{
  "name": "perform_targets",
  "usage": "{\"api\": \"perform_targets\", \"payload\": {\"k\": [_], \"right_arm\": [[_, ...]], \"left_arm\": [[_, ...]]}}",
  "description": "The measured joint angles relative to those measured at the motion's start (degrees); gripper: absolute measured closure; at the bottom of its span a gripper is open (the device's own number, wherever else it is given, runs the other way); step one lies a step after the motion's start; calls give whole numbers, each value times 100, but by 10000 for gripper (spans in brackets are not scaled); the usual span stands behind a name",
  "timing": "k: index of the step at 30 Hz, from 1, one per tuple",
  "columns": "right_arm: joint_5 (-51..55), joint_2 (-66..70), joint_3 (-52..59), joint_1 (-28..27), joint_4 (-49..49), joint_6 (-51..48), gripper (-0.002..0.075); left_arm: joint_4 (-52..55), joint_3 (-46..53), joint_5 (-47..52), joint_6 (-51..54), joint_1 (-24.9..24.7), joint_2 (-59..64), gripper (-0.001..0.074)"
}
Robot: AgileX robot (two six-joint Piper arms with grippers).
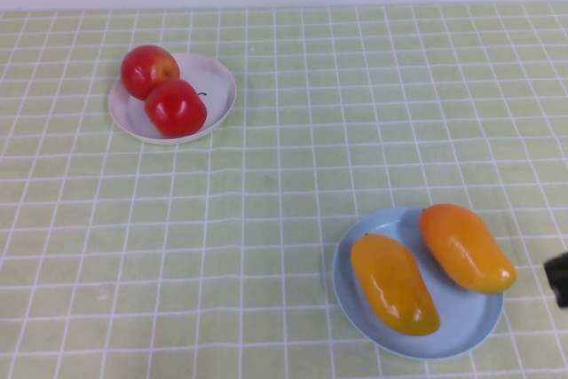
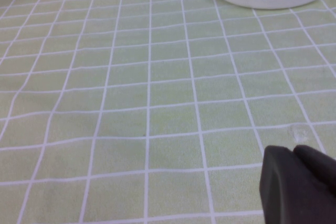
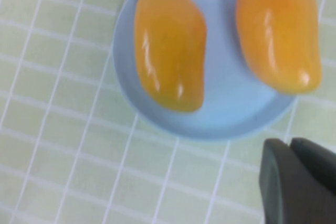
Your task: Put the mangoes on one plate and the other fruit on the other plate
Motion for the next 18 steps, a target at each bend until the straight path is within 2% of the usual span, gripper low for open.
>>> {"api": "perform_targets", "payload": {"k": [5, 9, 12, 15, 18], "right_arm": [[416, -359, 60, 0, 11, -138, 739], [313, -396, 70, 0, 11, -568, 741], [-236, -396, 239, 0, -51, -692, 741], [-1281, -478, 757, -151, -132, -727, 741], [-2354, -802, 1517, -781, -94, -775, 741]], "left_arm": [[0, 0, 0, 0, 0, 0, 736], [0, 0, 0, 0, 0, 0, 736], [0, 0, 0, 0, 0, 0, 736], [0, 0, 0, 0, 0, 0, 736], [0, 0, 0, 0, 0, 0, 736]]}}
